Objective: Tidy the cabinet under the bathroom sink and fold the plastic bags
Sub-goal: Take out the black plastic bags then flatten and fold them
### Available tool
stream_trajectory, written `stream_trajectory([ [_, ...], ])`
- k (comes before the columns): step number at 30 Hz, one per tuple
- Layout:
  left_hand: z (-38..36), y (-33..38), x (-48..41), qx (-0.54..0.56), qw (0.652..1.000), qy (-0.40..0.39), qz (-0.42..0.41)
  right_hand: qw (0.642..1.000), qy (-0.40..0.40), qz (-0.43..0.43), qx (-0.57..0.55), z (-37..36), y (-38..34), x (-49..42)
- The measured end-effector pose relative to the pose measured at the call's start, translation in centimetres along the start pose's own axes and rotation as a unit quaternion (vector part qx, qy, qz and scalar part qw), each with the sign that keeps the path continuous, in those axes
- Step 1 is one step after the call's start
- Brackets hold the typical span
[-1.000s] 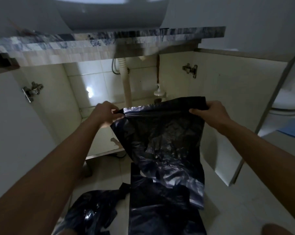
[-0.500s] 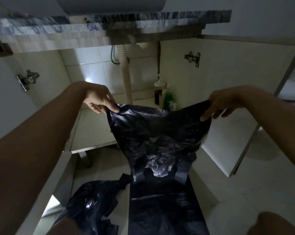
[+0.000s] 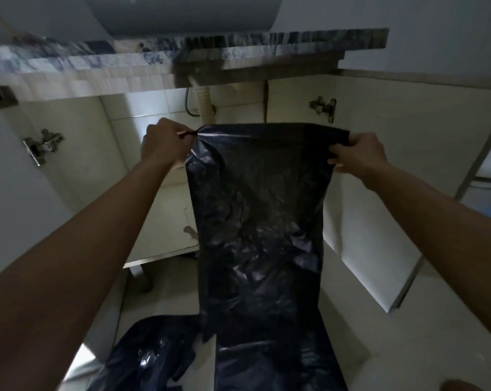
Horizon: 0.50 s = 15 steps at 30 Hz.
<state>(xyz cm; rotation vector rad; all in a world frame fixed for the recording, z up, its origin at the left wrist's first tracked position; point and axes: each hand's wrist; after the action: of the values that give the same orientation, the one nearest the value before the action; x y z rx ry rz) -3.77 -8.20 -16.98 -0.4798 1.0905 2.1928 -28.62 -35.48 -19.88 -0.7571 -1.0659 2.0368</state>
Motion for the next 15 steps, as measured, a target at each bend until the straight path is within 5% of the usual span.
stream_trajectory([
  [4, 1.6, 1.3, 2.1, 0.097, 0.995, 0.012, -0.036, 0.999, -0.007, 0.015, -0.047, 1.4, 0.4, 1.3],
  [7, 2.8, 1.5, 4.8, 0.102, 0.984, -0.147, 0.000, 0.997, -0.079, -0.023, 0.008, 2.2, 2.4, 2.6],
  [11, 2.5, -1.1, 7.9, 0.138, 0.878, -0.424, 0.176, 0.961, -0.237, -0.098, 0.107, 2.4, 6.7, 3.8],
  [15, -0.3, -2.4, 11.6, 0.054, 0.801, -0.541, 0.251, 0.908, -0.338, -0.142, 0.202, 1.5, 10.5, 5.5],
])
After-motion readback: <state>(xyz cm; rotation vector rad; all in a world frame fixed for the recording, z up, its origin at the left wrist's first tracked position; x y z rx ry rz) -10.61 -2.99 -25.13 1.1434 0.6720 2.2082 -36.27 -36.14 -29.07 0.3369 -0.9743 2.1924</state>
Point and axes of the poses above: each hand's wrist, its own x-axis away from the middle knuckle, its own z-axis out of the back of the hand, y = z × x, and after that the axes turned 12 degrees about x, right-handed
